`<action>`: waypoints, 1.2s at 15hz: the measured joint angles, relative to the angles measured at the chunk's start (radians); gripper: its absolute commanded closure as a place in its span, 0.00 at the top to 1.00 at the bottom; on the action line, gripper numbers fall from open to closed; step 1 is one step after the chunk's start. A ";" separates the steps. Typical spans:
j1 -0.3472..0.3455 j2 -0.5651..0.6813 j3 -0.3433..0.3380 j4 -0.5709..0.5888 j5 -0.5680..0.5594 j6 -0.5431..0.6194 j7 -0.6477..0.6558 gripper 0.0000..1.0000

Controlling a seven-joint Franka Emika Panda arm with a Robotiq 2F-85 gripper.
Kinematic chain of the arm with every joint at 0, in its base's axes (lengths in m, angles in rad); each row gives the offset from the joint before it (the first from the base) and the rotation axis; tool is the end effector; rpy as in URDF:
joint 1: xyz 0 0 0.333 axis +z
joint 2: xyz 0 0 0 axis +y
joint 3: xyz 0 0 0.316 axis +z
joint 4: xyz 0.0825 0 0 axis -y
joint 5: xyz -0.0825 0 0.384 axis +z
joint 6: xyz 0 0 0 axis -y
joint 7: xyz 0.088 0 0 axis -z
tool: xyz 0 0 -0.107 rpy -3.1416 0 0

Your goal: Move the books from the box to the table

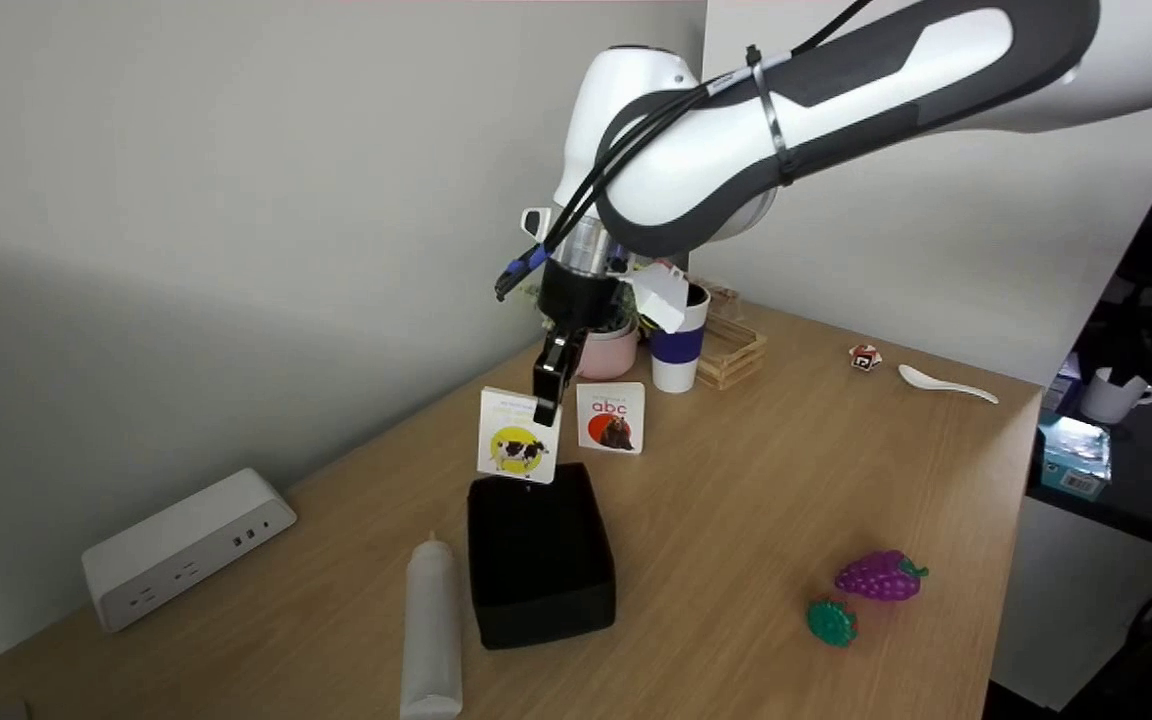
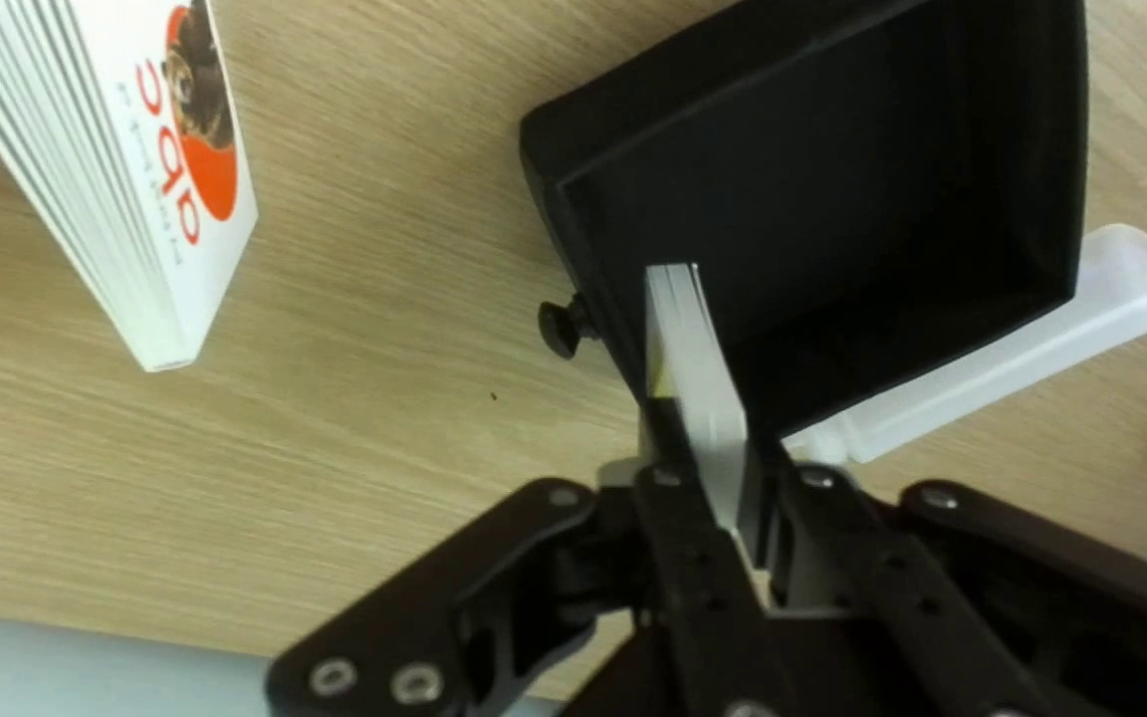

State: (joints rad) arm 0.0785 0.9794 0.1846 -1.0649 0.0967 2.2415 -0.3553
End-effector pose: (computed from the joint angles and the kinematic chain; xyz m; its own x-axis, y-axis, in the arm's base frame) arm 0.7799 0.1582 0.2591 0.8704 0.4180 0.2602 0.4651 -0.8714 -0.1562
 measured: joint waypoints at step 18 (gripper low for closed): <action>0.002 -0.394 -0.096 -0.620 -0.097 0.176 0.264 0.04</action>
State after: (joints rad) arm 0.0804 0.5859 0.0883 -1.6847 -0.0006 2.4179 -0.0915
